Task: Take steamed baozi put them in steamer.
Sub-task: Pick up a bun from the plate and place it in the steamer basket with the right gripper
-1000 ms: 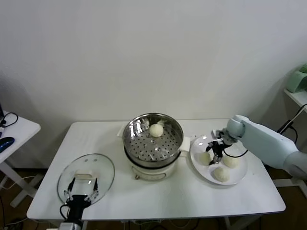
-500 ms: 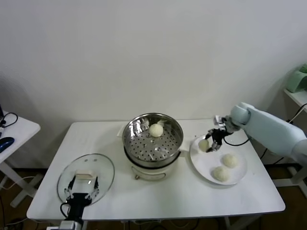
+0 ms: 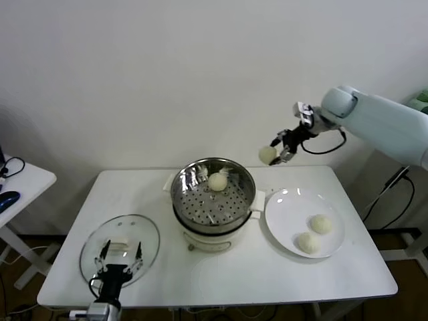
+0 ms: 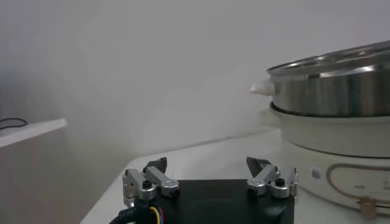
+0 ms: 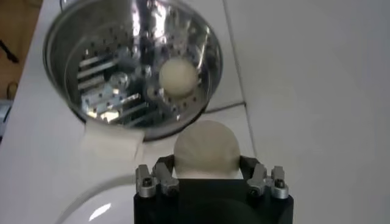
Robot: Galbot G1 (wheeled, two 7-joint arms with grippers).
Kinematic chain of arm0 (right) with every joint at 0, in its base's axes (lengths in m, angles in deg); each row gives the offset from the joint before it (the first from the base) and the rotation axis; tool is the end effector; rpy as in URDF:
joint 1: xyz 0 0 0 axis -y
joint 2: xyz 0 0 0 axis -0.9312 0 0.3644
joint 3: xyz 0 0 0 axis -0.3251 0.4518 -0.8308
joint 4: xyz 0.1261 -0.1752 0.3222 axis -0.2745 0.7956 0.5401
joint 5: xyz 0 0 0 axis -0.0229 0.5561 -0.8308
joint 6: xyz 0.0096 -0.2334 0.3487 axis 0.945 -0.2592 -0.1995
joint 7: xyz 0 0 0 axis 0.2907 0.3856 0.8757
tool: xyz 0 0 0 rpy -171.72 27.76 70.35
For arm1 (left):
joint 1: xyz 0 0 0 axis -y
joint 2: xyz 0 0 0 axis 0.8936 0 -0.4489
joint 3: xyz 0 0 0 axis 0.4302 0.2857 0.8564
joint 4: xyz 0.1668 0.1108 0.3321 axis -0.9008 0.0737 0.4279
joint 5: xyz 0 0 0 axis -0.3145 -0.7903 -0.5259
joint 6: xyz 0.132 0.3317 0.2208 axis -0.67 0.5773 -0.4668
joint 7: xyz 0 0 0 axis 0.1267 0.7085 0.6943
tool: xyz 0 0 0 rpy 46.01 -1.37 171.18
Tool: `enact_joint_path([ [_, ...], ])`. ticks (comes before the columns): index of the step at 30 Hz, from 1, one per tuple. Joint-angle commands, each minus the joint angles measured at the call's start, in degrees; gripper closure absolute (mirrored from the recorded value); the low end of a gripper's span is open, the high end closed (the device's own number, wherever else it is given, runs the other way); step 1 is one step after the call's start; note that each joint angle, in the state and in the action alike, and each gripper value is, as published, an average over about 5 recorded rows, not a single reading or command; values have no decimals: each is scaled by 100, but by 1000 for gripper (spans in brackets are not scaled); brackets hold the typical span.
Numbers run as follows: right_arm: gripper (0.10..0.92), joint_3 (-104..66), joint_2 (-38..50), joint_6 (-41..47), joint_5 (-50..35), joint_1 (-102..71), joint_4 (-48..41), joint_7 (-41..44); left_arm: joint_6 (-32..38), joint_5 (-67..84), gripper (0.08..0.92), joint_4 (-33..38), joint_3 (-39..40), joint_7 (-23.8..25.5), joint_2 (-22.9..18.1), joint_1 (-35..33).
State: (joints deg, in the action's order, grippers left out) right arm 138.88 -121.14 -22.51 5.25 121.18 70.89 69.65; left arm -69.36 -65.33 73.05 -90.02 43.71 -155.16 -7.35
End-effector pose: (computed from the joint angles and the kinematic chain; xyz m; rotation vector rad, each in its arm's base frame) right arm 0.7201 -0.0791 -0.0020 1.4524 -1.8007 1.0611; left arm 0.1910 0.0666 -0.4251 0.0903 -2.9669 -0.2994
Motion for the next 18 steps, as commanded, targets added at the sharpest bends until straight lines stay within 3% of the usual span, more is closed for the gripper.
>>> enact_joint_path([
  [1,330,346,-868,202,-976,496,54,-106,-176,-9,177,189,249,-10,-108,24],
  [9,330,199,-1854,304,-817,-308,-236,-203,-237,-105,177,335,274,-48,-201,21],
  [18,330,216,-2195,308,-587,-970,-358,-230,-177,-78,177,316,185,-52,-184,-111],
])
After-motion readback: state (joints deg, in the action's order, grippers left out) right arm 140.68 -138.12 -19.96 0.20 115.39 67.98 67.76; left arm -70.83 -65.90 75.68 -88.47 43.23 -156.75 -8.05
